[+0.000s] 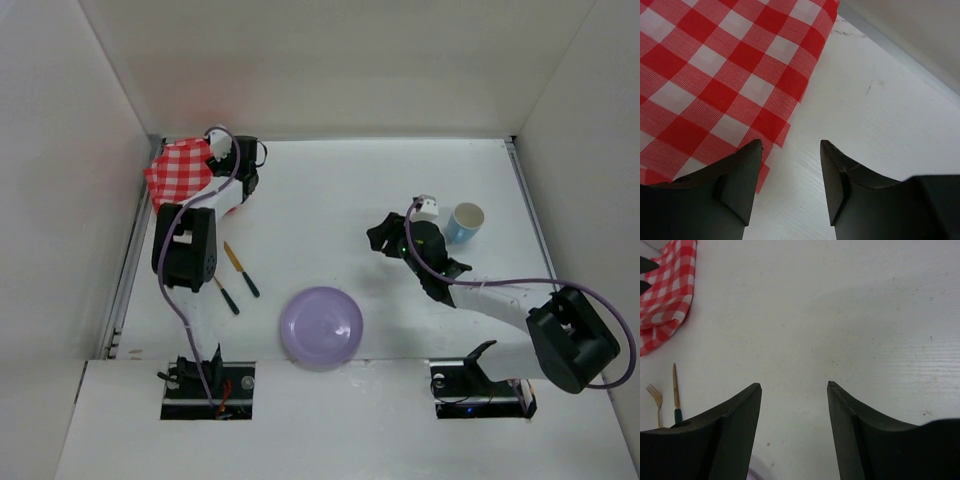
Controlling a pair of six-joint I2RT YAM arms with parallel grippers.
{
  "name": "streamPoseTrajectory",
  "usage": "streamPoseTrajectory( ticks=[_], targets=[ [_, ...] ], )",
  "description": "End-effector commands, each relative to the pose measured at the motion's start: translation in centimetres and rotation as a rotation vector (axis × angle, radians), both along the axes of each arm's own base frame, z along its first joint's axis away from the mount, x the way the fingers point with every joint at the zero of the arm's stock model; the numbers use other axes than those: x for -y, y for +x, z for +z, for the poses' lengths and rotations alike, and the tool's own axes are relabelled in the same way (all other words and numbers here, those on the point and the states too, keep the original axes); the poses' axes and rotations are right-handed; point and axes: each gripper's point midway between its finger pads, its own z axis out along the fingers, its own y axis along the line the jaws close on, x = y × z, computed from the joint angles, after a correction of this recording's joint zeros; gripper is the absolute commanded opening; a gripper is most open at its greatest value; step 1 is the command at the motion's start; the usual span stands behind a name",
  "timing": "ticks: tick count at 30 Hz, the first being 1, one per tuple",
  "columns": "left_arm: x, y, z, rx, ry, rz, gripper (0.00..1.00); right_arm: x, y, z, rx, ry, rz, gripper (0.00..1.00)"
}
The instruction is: Set the dinner table for one person
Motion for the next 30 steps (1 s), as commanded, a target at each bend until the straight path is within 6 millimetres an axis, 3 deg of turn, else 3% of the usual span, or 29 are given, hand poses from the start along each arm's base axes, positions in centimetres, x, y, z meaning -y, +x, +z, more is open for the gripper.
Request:
streamPoseTrajectory(
  ticks=[1,5,10,14,16,21,24,30],
  targets=[
    [-1.9,-0.1,-2.2,-0.173,0.154,-0.016,0.48,-1.1,0.6,2.3,0.067,0.035,0.023,0.62],
    [-2.6,0.2,-4.9,-0.245,0.186,-0.028,0.47,-1.2,0.7,2.2,0.061,0.03,0.023,0.63],
    [-3.3,0.0,-7.3,-0.3,0.192,-0.029,0.37,-1.2,0.6,2.4,0.066,0.034,0.026,0.63],
    [-3.2,-0.8,-9.2,-0.33,0.158,-0.039,0.16,-1.1,0.5,2.6,0.073,0.04,0.024,0.63],
    [-2.5,-0.9,-8.7,-0.308,0.139,-0.049,0.08,-1.1,0.5,2.5,0.069,0.038,0.022,0.63],
    [6.1,0.4,-3.0,-0.15,0.09,-0.209,0.04,-0.8,0.6,2.2,0.065,0.039,0.015,0.64],
    [10.8,0.5,-0.9,-0.1,0.062,-0.278,0.03,-0.8,0.6,2.3,0.068,0.041,0.014,0.64],
    [20.0,-2.0,-0.6,-0.075,-0.125,-0.344,0.04,0.6,0.8,2.8,0.08,0.043,-0.021,0.65]
  ],
)
